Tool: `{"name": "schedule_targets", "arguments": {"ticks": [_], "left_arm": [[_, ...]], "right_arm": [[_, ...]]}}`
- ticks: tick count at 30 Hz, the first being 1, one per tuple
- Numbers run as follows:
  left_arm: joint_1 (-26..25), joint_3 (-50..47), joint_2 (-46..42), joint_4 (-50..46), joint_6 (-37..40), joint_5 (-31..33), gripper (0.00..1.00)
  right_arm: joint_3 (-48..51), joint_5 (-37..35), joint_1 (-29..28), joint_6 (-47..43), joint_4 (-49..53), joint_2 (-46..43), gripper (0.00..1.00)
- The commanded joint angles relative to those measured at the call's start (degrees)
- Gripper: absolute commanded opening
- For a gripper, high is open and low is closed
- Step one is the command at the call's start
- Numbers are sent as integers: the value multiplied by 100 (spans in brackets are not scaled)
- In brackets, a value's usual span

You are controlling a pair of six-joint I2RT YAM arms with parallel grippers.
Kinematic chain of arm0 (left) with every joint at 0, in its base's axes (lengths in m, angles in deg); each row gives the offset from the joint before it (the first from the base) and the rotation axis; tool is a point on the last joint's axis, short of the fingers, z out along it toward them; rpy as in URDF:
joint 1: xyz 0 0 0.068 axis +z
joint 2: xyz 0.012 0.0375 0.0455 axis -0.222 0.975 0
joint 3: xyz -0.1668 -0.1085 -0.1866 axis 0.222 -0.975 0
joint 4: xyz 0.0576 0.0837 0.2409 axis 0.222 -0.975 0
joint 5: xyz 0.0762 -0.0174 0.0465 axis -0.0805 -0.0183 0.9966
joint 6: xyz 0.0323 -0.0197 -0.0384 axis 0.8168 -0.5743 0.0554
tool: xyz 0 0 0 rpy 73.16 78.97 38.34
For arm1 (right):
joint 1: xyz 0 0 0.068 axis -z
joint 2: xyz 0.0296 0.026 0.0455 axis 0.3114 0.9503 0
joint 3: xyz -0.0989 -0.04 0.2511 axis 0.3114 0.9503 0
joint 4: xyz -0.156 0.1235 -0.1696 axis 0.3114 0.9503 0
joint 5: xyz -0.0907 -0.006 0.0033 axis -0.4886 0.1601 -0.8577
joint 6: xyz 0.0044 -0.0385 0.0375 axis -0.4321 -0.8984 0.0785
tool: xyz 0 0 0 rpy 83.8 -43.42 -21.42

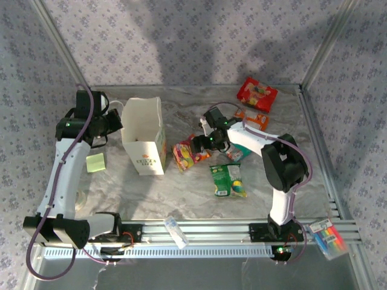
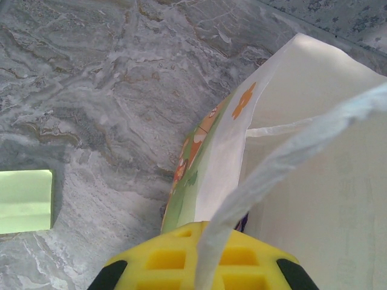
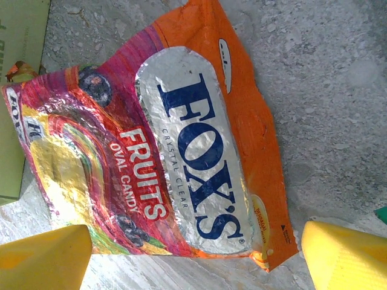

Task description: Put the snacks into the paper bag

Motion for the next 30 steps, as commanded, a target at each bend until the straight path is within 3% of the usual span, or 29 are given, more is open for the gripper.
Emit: {"name": "schedule_targets", "arguments": {"ticks": [1,23,30], "left_arm": [[2,0,-134,-98,94,40,4],[-9,9,-116,-100,76,40,6],[-8,18,-88,-84,76,40,6]], "right_arm": [[-11,-35,34,-27,7,147,93],[-215,84,-90,-87,103,633,90],[-336,3,-219,-150,217,680,79]]}}
